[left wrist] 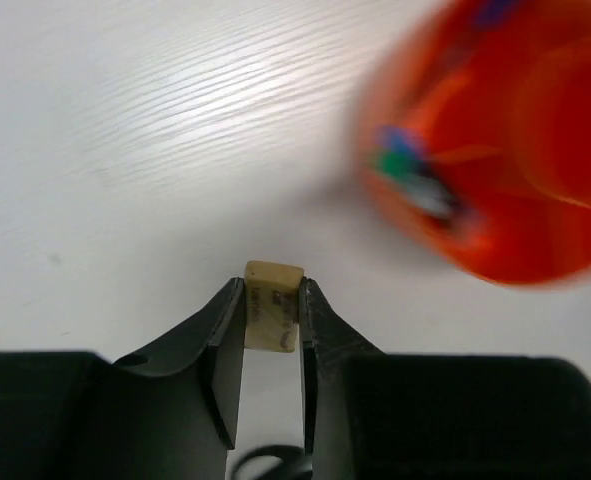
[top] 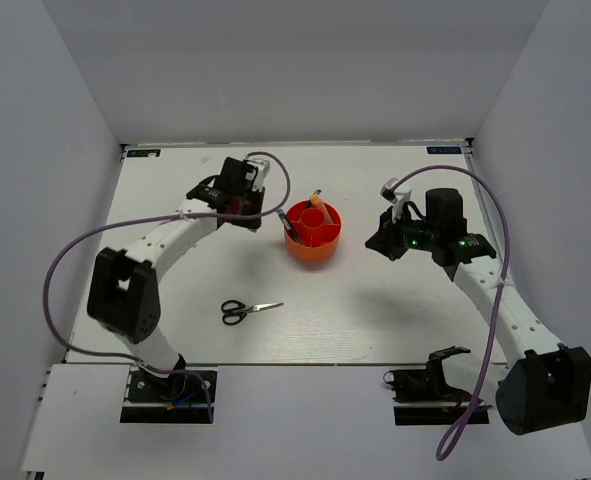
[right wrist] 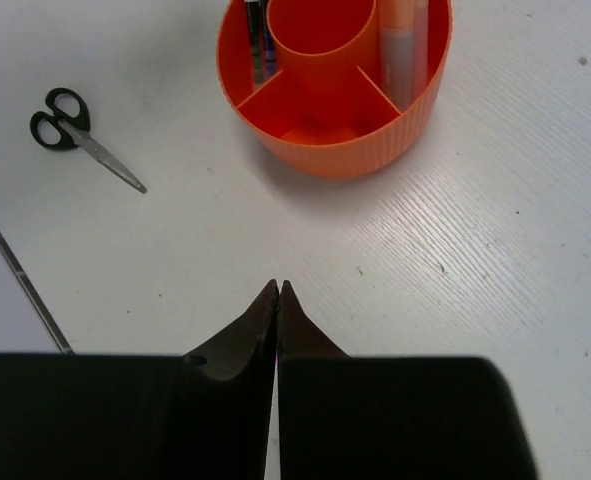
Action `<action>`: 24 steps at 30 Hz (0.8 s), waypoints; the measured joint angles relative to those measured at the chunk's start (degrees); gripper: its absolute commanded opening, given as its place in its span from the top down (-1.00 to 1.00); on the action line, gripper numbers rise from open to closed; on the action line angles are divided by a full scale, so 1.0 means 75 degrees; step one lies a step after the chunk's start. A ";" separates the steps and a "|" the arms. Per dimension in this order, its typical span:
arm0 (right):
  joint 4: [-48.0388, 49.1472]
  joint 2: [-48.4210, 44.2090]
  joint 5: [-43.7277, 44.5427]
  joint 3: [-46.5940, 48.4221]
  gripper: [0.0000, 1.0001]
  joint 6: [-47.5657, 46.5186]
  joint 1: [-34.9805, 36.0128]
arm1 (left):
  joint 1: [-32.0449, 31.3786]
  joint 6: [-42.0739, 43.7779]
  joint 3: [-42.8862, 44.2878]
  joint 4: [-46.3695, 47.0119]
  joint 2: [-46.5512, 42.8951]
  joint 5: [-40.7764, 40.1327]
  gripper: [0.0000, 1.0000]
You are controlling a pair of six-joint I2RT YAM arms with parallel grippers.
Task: Sort the stationery into containers
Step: Pick up the stationery from the center of the board, then place the stationery in the storage box.
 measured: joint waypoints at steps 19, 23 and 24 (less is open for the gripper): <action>0.0006 0.0192 0.0682 -0.0082 0.87 0.0073 -0.0265 | -0.3075 -0.0356 0.1329 0.0676 0.0510 0.0128 0.85; 0.0003 0.0192 0.0676 -0.0087 0.87 0.0073 -0.0326 | -0.3092 -0.0268 0.1629 0.0772 0.0731 -0.0111 0.85; 0.0006 0.0192 0.0676 -0.0087 0.87 0.0073 -0.0335 | -0.3092 -0.0245 0.1647 0.0793 0.0729 -0.0134 0.85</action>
